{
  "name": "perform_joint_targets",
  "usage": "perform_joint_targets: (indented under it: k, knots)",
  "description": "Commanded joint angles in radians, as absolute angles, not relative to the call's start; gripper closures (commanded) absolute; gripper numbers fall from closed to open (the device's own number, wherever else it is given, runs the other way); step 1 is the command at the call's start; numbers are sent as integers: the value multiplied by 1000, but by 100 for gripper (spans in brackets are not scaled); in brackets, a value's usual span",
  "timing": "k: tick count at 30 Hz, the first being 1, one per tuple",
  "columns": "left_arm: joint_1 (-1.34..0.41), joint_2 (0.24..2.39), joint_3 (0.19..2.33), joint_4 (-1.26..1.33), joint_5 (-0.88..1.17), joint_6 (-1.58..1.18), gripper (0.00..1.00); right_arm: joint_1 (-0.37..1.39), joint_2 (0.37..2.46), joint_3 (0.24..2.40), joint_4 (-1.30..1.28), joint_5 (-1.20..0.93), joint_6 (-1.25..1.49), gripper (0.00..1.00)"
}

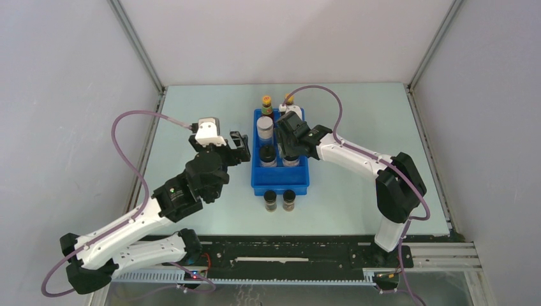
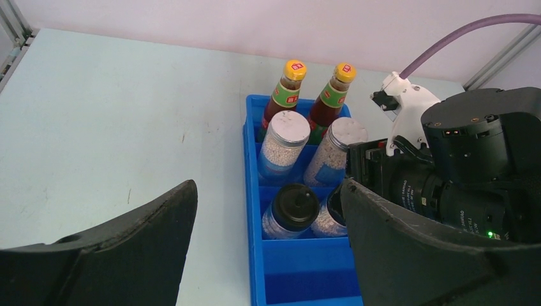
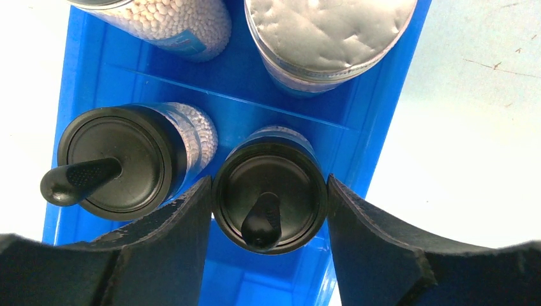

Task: Organize the condiment bottles
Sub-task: Place the bottle in the storage box.

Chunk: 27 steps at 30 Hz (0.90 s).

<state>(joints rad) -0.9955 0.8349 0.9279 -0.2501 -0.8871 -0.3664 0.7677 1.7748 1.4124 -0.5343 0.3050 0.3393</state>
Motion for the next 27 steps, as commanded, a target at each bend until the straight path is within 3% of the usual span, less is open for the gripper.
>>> perform_joint_targets:
  k: [1,7,27]
  knots:
    - [-991,840,921,-245,-899,-378,13,762,1731,1408,-519,325,343,31]
    - [-991,845,924,-243,-898,-378,13,759,1729,1409,-520,323,342,25]
    - [-991,849,925,-245,-900,-380,13,759,1706,1431,-521,312,325,23]
